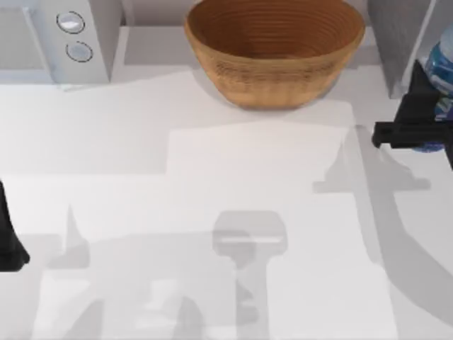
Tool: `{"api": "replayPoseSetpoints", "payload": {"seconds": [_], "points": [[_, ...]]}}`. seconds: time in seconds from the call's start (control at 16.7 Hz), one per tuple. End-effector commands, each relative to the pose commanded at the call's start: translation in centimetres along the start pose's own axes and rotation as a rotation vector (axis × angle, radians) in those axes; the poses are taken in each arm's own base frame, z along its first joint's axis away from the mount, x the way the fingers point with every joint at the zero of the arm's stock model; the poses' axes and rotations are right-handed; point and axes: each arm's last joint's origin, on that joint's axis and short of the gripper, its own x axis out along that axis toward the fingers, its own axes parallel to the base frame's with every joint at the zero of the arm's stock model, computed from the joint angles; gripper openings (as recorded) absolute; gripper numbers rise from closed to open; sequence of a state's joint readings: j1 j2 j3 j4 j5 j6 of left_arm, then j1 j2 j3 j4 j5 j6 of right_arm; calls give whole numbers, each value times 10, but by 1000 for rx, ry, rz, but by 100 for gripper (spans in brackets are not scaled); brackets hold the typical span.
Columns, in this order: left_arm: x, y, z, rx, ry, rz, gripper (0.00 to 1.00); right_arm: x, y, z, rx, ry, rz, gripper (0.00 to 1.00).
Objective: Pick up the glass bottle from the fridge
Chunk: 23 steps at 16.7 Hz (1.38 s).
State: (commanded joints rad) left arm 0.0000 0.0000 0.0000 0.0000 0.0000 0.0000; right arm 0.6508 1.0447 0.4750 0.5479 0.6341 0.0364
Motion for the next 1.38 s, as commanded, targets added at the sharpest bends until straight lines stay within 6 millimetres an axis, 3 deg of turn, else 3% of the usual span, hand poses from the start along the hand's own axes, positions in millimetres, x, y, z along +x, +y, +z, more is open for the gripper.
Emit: {"api": "replayPoseSetpoints", "payload": {"seconds": [0.18,0.3,0.48,0.66,0.78,0.96,1.26,1.38], "points": [[0,0,0,0,0,0,100,15,71,-20,-35,29,-3,0],[0,0,0,0,0,0,100,12,121,-42,-55,31,-6,0],[0,0,0,0,0,0,100,-9,185,-78,-67,17,-12,0],[0,0,0,0,0,0,100,-38,231,-110,-55,-3,-19,0],[0,0,0,0,0,0,100,-54,249,-124,-42,-12,-23,0],[0,0,0,0,0,0,100,-66,260,-133,-31,-17,-26,0],[0,0,0,0,0,0,100,-63,259,-135,-35,-15,-26,0],[0,0,0,0,0,0,100,-52,260,-142,-36,-14,-25,0]]}}
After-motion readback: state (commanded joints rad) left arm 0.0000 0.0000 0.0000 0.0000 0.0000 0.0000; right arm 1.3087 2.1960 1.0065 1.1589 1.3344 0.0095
